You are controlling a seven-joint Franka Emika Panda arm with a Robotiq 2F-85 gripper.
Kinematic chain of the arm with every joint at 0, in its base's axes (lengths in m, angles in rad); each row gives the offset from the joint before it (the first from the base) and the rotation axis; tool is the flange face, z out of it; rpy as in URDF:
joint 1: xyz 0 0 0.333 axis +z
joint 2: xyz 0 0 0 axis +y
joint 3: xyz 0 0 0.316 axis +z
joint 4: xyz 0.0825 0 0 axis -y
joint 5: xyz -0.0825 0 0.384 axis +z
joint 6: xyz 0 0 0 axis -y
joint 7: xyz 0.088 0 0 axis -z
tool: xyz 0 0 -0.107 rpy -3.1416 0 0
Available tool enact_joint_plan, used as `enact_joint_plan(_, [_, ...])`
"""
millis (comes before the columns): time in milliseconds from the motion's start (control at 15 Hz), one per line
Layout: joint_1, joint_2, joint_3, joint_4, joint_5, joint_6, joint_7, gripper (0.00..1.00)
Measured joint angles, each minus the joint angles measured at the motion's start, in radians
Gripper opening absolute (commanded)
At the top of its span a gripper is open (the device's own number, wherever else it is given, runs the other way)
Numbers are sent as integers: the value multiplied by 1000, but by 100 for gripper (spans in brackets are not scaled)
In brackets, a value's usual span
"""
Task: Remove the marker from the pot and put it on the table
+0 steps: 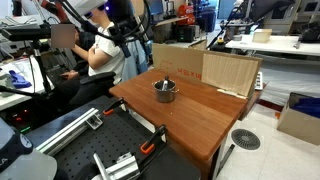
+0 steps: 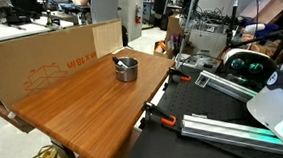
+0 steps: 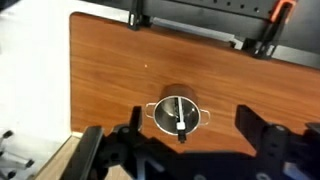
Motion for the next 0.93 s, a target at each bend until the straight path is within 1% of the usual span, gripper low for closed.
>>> enact_joint_plan(267, [-16,106,-2,14,-21,106,13,100])
enact_joint_plan(533, [-17,206,-25,46,-19,196,6,100])
enact_joint_plan(800, [-17,321,-64,99,-10,238,-19,100])
enact_joint_plan(933, [-17,386,-71,135,26,251,-44,100])
